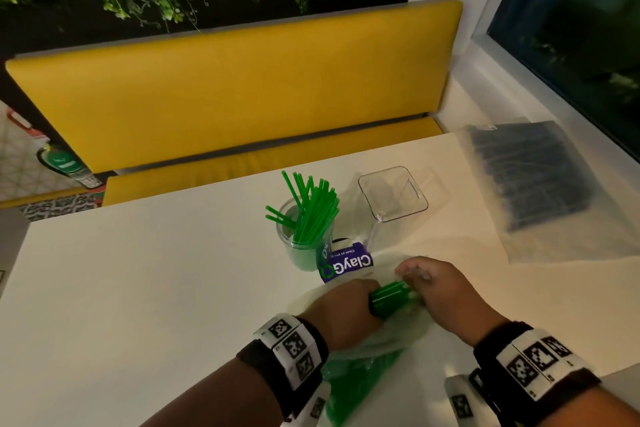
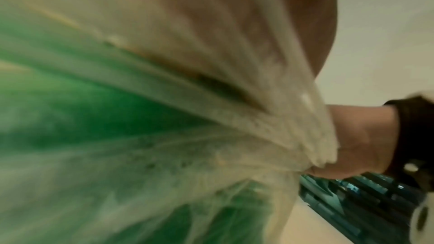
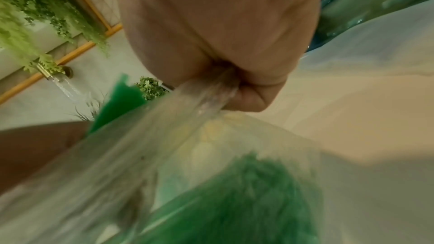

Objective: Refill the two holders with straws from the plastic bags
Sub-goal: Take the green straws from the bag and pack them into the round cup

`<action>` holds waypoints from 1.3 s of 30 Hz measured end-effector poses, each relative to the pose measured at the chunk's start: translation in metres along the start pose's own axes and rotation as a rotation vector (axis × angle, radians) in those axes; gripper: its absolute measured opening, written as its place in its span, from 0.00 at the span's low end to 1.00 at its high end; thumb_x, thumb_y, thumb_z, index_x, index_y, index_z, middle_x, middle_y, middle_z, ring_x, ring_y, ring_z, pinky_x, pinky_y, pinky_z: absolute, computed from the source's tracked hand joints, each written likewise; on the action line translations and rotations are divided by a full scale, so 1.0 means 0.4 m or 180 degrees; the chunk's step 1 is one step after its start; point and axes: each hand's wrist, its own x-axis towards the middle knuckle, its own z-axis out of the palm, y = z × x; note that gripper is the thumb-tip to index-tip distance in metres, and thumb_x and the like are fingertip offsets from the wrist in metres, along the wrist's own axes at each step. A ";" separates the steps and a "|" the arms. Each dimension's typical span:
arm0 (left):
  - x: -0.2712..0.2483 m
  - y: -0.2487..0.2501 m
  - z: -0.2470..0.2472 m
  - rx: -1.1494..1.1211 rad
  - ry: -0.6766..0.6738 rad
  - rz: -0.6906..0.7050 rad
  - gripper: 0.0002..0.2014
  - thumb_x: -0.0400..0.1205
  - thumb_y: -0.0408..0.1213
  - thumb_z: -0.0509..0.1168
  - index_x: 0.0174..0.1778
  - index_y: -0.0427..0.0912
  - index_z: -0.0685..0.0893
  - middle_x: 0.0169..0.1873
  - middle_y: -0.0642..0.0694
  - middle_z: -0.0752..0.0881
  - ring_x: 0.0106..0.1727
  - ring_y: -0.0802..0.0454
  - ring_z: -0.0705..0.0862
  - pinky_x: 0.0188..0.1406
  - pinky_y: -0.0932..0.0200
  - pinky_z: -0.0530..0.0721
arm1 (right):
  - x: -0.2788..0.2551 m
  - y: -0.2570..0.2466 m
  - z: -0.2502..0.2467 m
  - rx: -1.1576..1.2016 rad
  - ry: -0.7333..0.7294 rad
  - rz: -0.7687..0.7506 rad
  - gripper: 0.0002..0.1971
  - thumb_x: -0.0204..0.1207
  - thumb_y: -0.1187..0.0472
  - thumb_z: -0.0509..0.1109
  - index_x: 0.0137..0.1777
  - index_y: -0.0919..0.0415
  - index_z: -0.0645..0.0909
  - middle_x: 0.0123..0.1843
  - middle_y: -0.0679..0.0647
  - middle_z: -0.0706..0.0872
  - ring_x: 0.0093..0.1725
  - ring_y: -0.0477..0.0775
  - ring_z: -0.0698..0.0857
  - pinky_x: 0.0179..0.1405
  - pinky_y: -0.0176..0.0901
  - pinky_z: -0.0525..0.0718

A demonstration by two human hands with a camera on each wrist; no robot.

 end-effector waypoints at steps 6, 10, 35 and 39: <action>-0.066 0.019 -0.028 -0.0870 0.0739 0.0194 0.11 0.77 0.43 0.72 0.54 0.55 0.84 0.38 0.55 0.88 0.36 0.57 0.85 0.34 0.65 0.81 | -0.003 0.004 0.021 -0.0459 0.0089 -0.0291 0.25 0.78 0.71 0.69 0.34 0.36 0.83 0.41 0.41 0.87 0.45 0.46 0.86 0.49 0.41 0.81; -0.097 0.036 -0.085 -0.1227 0.0904 0.0171 0.06 0.77 0.42 0.72 0.48 0.50 0.84 0.30 0.52 0.84 0.28 0.54 0.80 0.34 0.51 0.84 | 0.004 0.016 0.020 -0.0480 0.0223 -0.0199 0.20 0.78 0.71 0.69 0.38 0.41 0.86 0.44 0.42 0.90 0.47 0.44 0.87 0.50 0.38 0.80; 0.035 -0.110 -0.322 -0.0805 0.2078 -0.0867 0.27 0.67 0.63 0.74 0.57 0.55 0.80 0.54 0.54 0.84 0.54 0.48 0.86 0.57 0.39 0.86 | -0.018 0.005 0.023 -0.0572 -0.0186 0.0069 0.16 0.83 0.66 0.65 0.43 0.42 0.84 0.45 0.34 0.86 0.46 0.31 0.83 0.40 0.23 0.72; -0.007 -0.099 -0.381 -0.0638 0.1941 -0.0756 0.47 0.68 0.53 0.82 0.80 0.53 0.64 0.75 0.46 0.72 0.72 0.47 0.75 0.65 0.47 0.81 | -0.016 -0.008 0.018 -0.0618 -0.0267 0.0073 0.14 0.83 0.65 0.64 0.46 0.45 0.85 0.45 0.35 0.86 0.46 0.30 0.82 0.40 0.20 0.71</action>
